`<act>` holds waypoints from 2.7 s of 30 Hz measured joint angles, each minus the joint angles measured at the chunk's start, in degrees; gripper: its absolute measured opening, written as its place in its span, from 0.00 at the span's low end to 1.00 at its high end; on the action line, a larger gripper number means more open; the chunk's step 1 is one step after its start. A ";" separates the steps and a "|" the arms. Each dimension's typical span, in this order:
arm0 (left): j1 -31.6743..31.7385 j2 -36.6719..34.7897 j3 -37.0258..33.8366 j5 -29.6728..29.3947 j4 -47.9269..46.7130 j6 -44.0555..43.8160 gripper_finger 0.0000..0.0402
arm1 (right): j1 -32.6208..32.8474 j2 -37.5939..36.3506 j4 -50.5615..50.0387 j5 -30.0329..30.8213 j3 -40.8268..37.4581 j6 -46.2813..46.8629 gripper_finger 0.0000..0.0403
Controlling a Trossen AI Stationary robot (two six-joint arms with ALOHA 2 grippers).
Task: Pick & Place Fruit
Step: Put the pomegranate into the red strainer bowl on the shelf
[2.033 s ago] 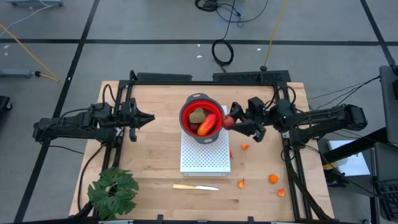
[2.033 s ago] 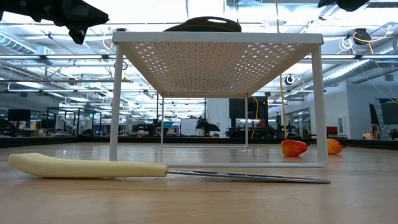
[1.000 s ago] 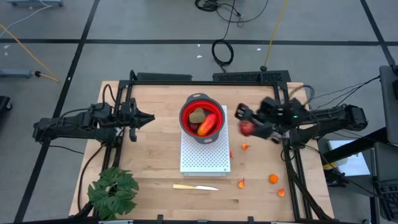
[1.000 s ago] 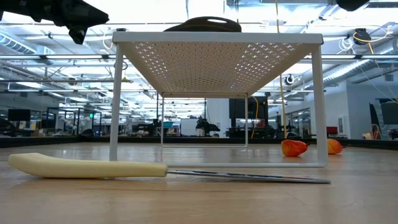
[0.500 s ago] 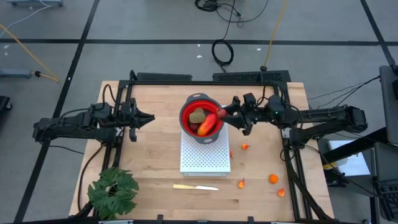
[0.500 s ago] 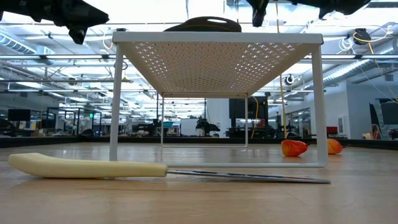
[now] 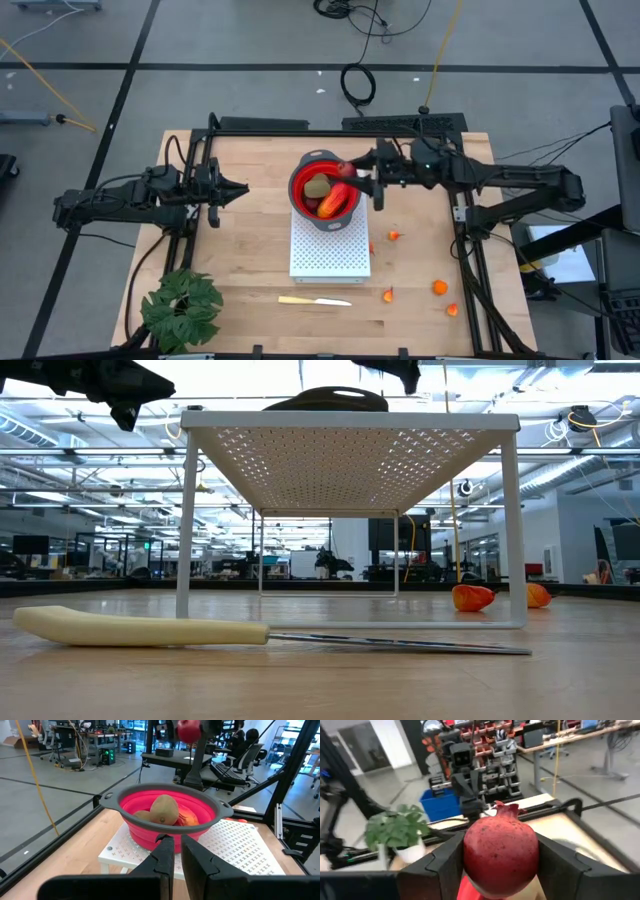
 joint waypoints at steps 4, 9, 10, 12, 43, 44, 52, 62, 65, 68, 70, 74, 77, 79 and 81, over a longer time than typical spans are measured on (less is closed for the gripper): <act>0.00 -0.01 -0.02 -0.01 -0.01 0.34 0.08 | 0.00 3.18 -2.45 2.24 3.31 -3.79 0.51; 0.00 0.01 -0.02 -0.02 -0.03 1.64 0.08 | 0.00 6.89 -2.45 3.47 4.31 -6.72 0.51; 0.00 0.01 -0.02 -0.04 -0.03 1.64 0.08 | 0.00 7.47 -2.93 4.28 4.31 -7.35 0.51; 0.00 -0.01 -0.02 -0.02 -0.03 1.68 0.08 | 0.00 8.60 -3.30 5.65 4.31 -8.52 0.51; 0.02 0.01 -0.02 -0.04 -0.01 1.99 0.08 | 0.52 12.98 -13.28 11.50 4.29 -11.54 0.51; 0.02 0.01 -0.02 -0.04 -0.01 1.99 0.08 | 0.54 13.34 -13.71 11.48 4.26 -11.54 0.51; 0.02 0.01 -0.02 -0.02 -0.01 1.95 0.08 | 1.20 15.36 -12.58 11.31 4.25 -12.72 0.51; 0.02 0.01 -0.02 -0.02 -0.01 1.94 0.08 | 1.27 15.30 -11.89 11.26 4.25 -15.39 0.51; 0.02 0.01 -0.02 -0.02 0.00 1.95 0.08 | 1.27 15.32 -11.49 11.24 4.25 -15.73 0.51; 0.02 0.01 -0.02 -0.02 -0.01 1.95 0.08 | 1.27 15.30 -10.95 11.24 4.25 -17.16 0.51; 0.02 0.01 -0.02 -0.02 -0.01 1.94 0.08 | 1.27 15.30 -10.84 11.22 4.25 -17.68 0.51; 0.02 0.01 -0.02 -0.02 0.00 1.95 0.08 | 1.27 15.30 -10.81 11.11 4.25 -18.23 0.51; 0.02 0.01 -0.02 -0.02 -0.01 1.95 0.08 | 1.27 15.30 -10.81 11.05 4.25 -18.22 0.54; 0.02 0.00 -0.02 -0.02 0.00 1.95 0.08 | 1.27 15.30 -10.78 11.07 4.25 -18.17 0.57; 0.02 0.01 -0.02 -0.02 -0.01 1.95 0.08 | 1.27 15.30 -10.78 11.16 4.25 -17.42 0.61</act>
